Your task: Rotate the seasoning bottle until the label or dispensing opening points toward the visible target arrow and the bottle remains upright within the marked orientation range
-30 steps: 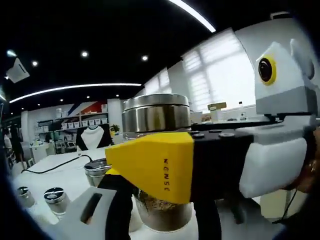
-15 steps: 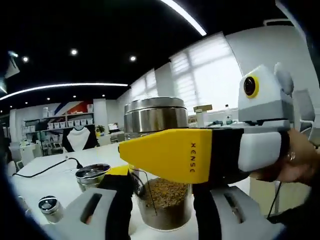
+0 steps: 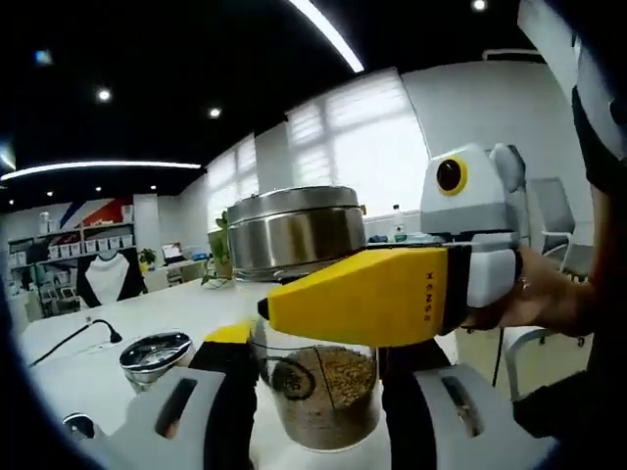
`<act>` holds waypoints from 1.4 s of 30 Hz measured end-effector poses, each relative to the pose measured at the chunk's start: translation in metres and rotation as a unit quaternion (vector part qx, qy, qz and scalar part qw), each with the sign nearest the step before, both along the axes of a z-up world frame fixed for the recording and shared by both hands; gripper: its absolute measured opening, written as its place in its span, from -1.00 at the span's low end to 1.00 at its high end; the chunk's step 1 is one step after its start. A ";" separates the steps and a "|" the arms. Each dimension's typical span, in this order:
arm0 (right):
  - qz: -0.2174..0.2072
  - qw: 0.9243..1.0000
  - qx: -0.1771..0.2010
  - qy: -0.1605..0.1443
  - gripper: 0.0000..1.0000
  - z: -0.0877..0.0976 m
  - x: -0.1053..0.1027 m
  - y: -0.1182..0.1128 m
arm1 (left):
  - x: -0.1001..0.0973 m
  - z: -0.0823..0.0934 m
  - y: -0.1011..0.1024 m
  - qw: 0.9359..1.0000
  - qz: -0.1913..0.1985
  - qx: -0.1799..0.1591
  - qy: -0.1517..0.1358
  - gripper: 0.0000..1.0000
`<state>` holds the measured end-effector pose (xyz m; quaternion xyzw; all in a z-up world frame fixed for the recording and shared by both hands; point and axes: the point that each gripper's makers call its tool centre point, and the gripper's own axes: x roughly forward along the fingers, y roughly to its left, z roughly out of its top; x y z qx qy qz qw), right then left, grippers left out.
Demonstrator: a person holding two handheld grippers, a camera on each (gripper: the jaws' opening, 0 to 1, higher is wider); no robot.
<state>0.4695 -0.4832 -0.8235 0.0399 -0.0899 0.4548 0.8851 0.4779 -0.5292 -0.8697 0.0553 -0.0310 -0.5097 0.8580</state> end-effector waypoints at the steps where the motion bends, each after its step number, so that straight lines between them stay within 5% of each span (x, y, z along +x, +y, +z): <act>1: 0.009 1.000 0.002 0.002 -0.25 0.001 -0.001 0.000 | -0.001 0.000 0.000 1.000 -0.014 -0.006 0.006 0.01; 11: 0.044 0.999 -0.007 0.005 -0.25 -0.003 -0.005 0.006 | -0.004 -0.004 -0.002 0.995 -0.084 -0.025 0.045 -0.01; 22: 0.052 0.999 -0.013 0.012 -0.24 -0.013 -0.004 0.007 | -0.004 -0.012 -0.003 0.996 -0.075 -0.029 0.044 -0.04; 34: 0.014 1.000 -0.021 0.016 -0.27 -0.015 -0.001 0.011 | 0.009 -0.013 0.010 0.997 0.028 -0.065 0.041 -0.05; 42: -0.023 0.999 -0.028 0.030 -0.27 -0.019 0.001 0.012 | 0.014 -0.017 0.017 0.994 0.100 -0.043 0.024 -0.05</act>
